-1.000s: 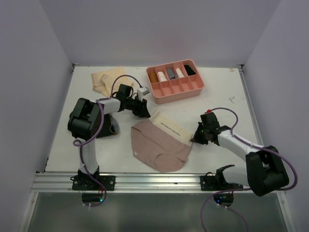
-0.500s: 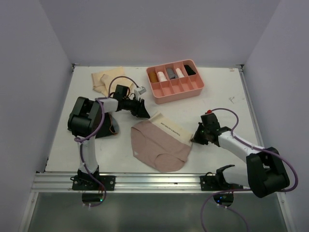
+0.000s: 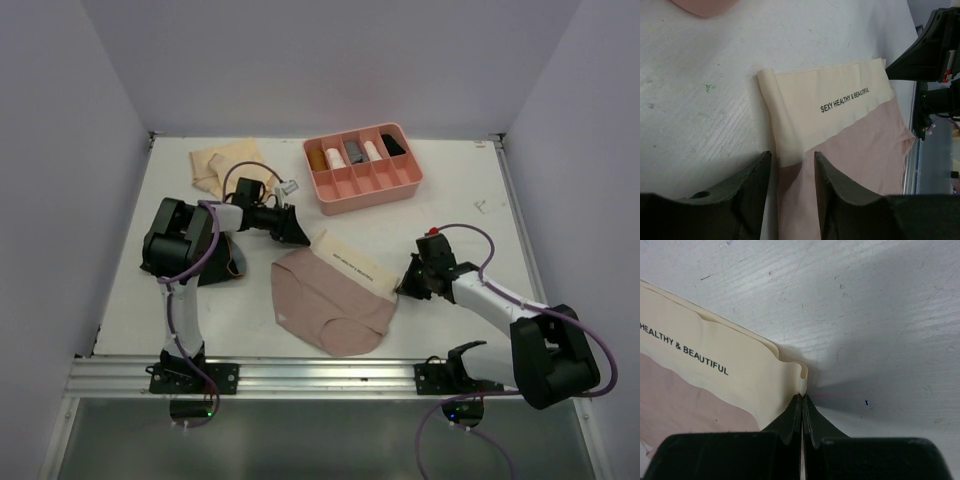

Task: Roll the underwear
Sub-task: Flatten the underwear, then fold the underwear

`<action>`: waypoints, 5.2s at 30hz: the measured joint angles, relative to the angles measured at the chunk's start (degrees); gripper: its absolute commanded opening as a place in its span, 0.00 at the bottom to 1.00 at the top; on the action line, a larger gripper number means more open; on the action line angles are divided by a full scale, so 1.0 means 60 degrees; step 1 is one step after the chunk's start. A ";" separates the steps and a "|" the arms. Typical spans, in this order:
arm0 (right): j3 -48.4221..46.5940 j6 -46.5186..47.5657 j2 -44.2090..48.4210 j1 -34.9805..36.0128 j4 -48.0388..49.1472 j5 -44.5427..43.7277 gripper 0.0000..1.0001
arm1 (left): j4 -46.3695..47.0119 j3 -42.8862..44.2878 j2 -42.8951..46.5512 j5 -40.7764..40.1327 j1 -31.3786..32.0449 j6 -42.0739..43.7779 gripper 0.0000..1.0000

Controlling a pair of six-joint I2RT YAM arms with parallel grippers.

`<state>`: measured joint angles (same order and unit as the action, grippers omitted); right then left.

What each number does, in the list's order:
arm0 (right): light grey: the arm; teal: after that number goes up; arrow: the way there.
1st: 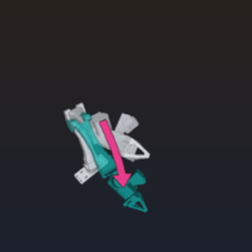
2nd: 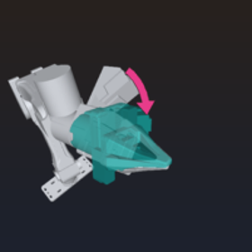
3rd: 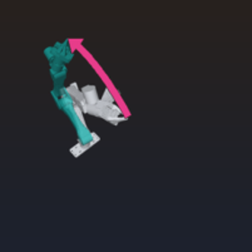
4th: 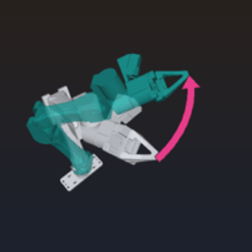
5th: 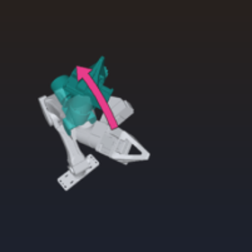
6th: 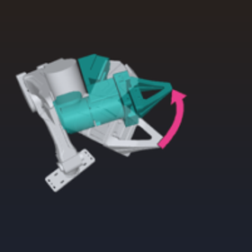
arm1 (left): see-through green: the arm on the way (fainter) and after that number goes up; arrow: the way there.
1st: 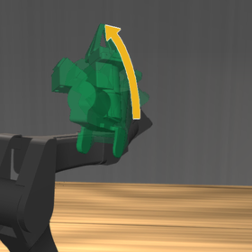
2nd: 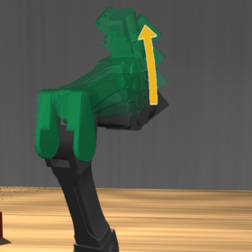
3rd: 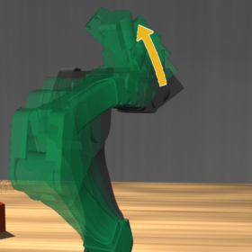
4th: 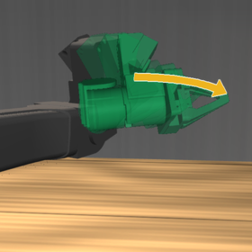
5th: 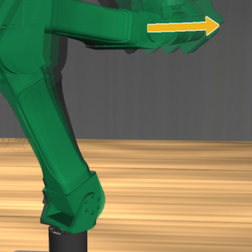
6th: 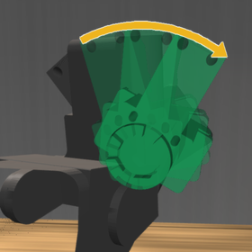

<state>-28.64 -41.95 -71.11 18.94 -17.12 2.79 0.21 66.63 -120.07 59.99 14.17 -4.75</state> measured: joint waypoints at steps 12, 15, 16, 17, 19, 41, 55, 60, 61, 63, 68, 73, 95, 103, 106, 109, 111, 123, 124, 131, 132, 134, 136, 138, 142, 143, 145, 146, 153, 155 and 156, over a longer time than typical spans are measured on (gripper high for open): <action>0.0277 -0.0124 0.0484 -0.0004 -0.0175 0.0113 0.00 | -0.0229 0.0098 -0.0087 -0.0736 -0.0004 -0.0098 0.00; 0.0291 -0.0168 0.0674 -0.0004 -0.0627 0.0106 0.00 | -0.0357 0.0266 -0.0087 -0.1009 0.0007 -0.0018 0.00; 0.0262 -0.0182 0.0685 -0.0007 -0.0772 0.0098 0.00 | -0.0415 0.0335 -0.0087 -0.1137 0.0018 0.0018 0.00; 0.0215 -0.0189 0.0685 -0.0004 -0.0933 0.0084 0.00 | -0.0470 0.0401 -0.0087 -0.1268 0.0033 0.0098 0.00; 0.0127 -0.0186 0.0667 0.0004 -0.1206 0.0018 0.00 | -0.0528 0.0474 -0.0022 -0.1570 0.0120 0.0324 0.00; -0.2087 0.0812 0.1279 0.0004 -0.3417 -0.0525 0.10 | -0.2317 0.0160 0.2404 -0.4816 0.0914 0.3107 0.50; -0.1260 0.1413 -0.1155 0.0004 -0.1902 0.0907 0.00 | -0.3402 -0.1767 0.3479 -0.5898 0.1191 0.3898 0.46; -0.0517 0.1038 -0.0521 0.0310 -0.1067 0.1173 0.00 | -0.3275 -0.0918 0.2736 -0.6116 0.1359 0.3854 0.45; -0.0350 0.0907 -0.0375 0.0459 -0.0892 0.1202 0.00 | -0.3228 -0.0652 0.2506 -0.6182 0.1392 0.3825 0.45; -0.0095 0.0670 -0.0135 0.0758 -0.0637 0.1213 0.00 | -0.3198 0.0029 0.1989 -0.6335 0.1450 0.3799 0.45; 0.0321 0.0025 0.0521 0.1450 -0.0572 0.1067 0.07 | -0.3009 0.1526 0.0863 -0.6772 0.1526 0.3799 0.44; 0.0248 -0.0084 0.1840 0.1548 -0.2226 0.0372 0.09 | -0.2980 0.1869 0.0663 -0.7133 0.1526 0.3821 0.52; -0.1144 -0.1137 -0.0237 0.4277 -0.0973 0.1235 0.00 | -0.2648 -0.0444 0.2025 -0.3096 0.0681 0.2277 0.60; -0.1166 -0.1851 -0.1107 0.5606 -0.0142 0.1213 0.00 | -0.2200 -0.0463 0.1727 -0.2881 0.0616 0.1960 0.60; -0.1035 -0.2058 -0.1464 0.5912 0.0120 0.1206 0.00 | -0.2157 -0.0463 0.1698 -0.2809 0.0565 0.1894 0.61; -0.0892 -0.2324 -0.1628 0.6262 0.0353 0.1206 0.00 | -0.2149 -0.0444 0.1683 -0.2794 0.0546 0.1891 0.61; -0.0889 -0.2459 -0.1672 0.6546 0.0495 0.1166 0.00 | -0.2149 -0.0419 0.1668 -0.2801 0.0521 0.1891 0.61; -0.0976 -0.3479 -0.1880 0.8411 0.1024 0.0350 0.02 | -0.2200 0.0117 0.1271 -0.2801 0.0452 0.1916 0.61; -0.1024 -0.3508 -0.1887 0.8480 0.0976 0.0211 0.05 | -0.2218 0.0178 0.1239 -0.2801 0.0452 0.1945 0.61; -0.2280 -0.2914 -0.1322 0.8211 -0.0991 -0.0714 0.13 | -0.2929 0.0641 0.1191 -0.3002 0.0437 0.2794 0.63; -0.2586 -0.2663 -0.1042 0.7828 -0.1260 -0.0816 0.14 | -0.3089 0.0736 0.1198 -0.3024 0.0430 0.2987 0.63; -0.3002 -0.2237 -0.0532 0.6980 -0.1515 -0.1027 0.15 | -0.3293 0.0831 0.1271 -0.3078 0.0415 0.3257 0.64; -0.3370 -0.1690 -0.0076 0.5967 -0.1650 -0.1133 0.15 | -0.3581 0.0831 0.1501 -0.3191 0.0397 0.3515 0.64; -0.3756 -0.1140 -0.0018 0.5085 -0.1774 -0.1322 0.14 | -0.3796 0.0816 0.1883 -0.3319 0.0390 0.3738 0.64; -0.4492 -0.0226 -0.0900 0.4255 -0.1876 -0.1373 0.13 | -0.3829 0.0372 0.2929 -0.3508 0.0386 0.3960 0.64; -0.4634 -0.0033 -0.1257 0.4142 -0.1810 -0.1373 0.13 | -0.3840 0.0197 0.3151 -0.3537 0.0386 0.3989 0.63; -0.4903 0.0335 -0.2047 0.3934 -0.1719 -0.1362 0.12 | -0.3843 -0.0117 0.3388 -0.3570 0.0386 0.4076 0.62; -0.4983 0.0441 -0.2306 0.3872 -0.1705 -0.1362 0.11 | -0.3832 -0.0266 0.3402 -0.3585 0.0386 0.4156 0.62; -0.5417 0.1093 -0.4014 0.3504 -0.1166 -0.1290 0.08 | -0.4146 -0.1027 0.3388 -0.3738 0.0386 0.4572 0.62; -0.5308 0.1144 -0.4215 0.3446 -0.0973 -0.1282 0.07 | -0.4142 -0.1027 0.3388 -0.3748 0.0386 0.4652 0.62; -0.5195 0.1147 -0.4229 0.3428 -0.0874 -0.1275 0.07 | -0.4149 -0.1027 0.3388 -0.3748 0.0386 0.4681 0.62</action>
<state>-59.81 -35.07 -96.49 39.51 -22.37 -4.86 -24.69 60.47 -99.74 37.50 16.49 23.33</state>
